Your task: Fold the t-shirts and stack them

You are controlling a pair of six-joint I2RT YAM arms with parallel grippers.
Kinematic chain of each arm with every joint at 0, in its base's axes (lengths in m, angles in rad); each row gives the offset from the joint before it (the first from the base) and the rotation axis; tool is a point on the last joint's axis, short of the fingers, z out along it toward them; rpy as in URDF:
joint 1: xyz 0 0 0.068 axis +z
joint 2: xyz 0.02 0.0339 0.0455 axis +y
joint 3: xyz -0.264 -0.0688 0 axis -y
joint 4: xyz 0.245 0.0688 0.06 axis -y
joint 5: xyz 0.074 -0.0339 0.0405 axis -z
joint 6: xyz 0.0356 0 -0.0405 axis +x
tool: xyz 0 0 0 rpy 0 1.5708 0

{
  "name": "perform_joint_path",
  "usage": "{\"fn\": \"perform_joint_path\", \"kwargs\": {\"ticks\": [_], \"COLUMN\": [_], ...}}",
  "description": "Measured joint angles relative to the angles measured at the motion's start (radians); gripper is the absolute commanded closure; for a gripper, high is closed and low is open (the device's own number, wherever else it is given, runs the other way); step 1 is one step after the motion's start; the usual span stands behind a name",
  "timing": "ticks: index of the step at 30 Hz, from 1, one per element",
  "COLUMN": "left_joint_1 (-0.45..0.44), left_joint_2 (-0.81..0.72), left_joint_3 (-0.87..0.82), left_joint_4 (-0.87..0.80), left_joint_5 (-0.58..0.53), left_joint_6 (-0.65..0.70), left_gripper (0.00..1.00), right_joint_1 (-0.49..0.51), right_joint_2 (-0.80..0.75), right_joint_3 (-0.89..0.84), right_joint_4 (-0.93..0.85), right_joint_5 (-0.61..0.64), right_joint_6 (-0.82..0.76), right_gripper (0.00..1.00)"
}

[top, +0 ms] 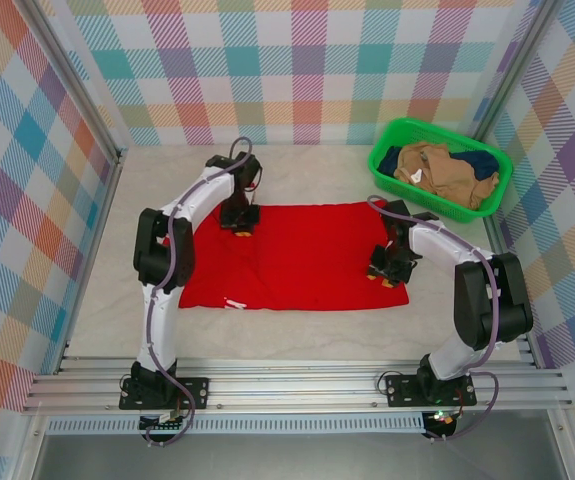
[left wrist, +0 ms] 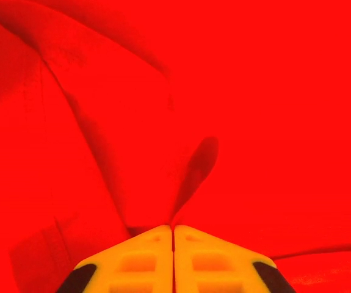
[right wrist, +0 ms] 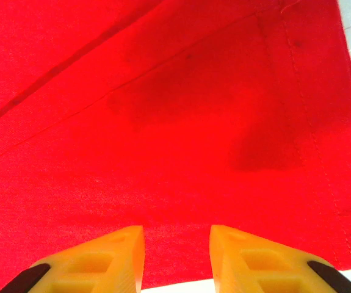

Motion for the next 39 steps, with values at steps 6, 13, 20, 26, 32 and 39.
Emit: {"fn": "perform_joint_path", "kwargs": {"ticks": [6,13,20,26,32,39], "left_joint_1": [-0.007,-0.018,-0.052,-0.062,-0.077,-0.138], "left_joint_2": [0.003,0.003,0.003,0.003,0.009,0.083], "left_joint_3": [0.0,0.0,0.0,0.0,0.046,0.138], "left_joint_4": [-0.013,-0.014,-0.017,-0.017,-0.043,-0.069], "left_joint_5": [-0.004,-0.011,-0.03,-0.044,-0.055,-0.064], "left_joint_6": [0.0,0.0,0.0,-0.005,-0.011,-0.011], "left_gripper": [0.87,0.81,0.87,0.96,0.99,0.87], "right_joint_1": [0.0,0.0,0.0,0.0,0.0,0.0], "right_joint_2": [0.0,0.0,0.0,0.0,0.0,0.0], "right_joint_3": [-0.003,-0.003,-0.012,-0.013,-0.016,-0.02], "right_joint_4": [0.0,0.0,0.0,0.0,0.001,0.001], "right_joint_5": [0.0,0.0,0.0,0.0,0.0,0.0], "right_joint_6": [0.0,0.0,0.0,0.0,0.0,0.0], "right_gripper": [0.66,0.66,0.66,0.66,0.67,0.66]}}
